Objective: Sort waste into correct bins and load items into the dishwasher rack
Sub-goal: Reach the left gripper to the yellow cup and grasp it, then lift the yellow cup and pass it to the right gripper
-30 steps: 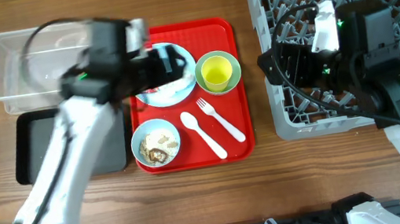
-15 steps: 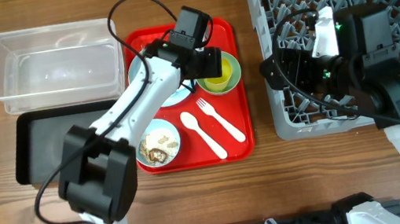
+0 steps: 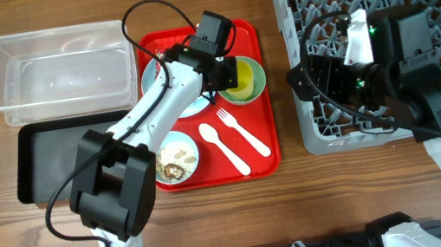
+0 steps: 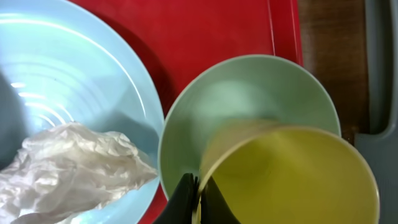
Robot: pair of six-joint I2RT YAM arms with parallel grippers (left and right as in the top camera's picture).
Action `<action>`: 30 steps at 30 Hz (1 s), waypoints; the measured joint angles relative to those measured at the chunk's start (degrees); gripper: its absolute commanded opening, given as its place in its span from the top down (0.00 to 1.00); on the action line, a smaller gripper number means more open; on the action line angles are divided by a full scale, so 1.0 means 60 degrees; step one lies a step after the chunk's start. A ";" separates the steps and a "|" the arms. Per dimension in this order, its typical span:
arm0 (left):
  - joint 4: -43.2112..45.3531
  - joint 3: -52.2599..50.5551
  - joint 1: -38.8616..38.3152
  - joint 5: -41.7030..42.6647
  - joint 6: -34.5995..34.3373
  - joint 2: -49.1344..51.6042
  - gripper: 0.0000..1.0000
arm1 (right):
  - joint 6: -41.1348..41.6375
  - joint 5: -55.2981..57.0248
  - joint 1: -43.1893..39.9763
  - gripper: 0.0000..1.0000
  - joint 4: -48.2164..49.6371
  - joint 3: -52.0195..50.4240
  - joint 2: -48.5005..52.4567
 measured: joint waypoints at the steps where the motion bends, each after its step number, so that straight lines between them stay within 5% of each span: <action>1: -0.0080 0.0000 0.0004 0.0029 0.0000 0.0000 0.96 | 0.0000 0.0000 0.0000 0.04 0.0000 0.0000 0.0000; 12: -0.0481 -0.0004 0.0984 0.2269 -0.0678 -0.1483 0.96 | -0.0004 -0.0029 0.0000 0.07 0.0244 0.0000 0.0000; 21: -0.1297 0.0055 0.3781 0.8276 -0.0630 -0.3548 0.96 | -0.1417 -0.3264 0.0000 0.03 0.2820 0.0015 -0.0240; 30: -0.1468 0.0055 0.4317 1.3125 -0.0335 -0.3595 0.96 | -0.1435 -0.5588 0.0576 0.00 0.5319 0.0069 -0.0197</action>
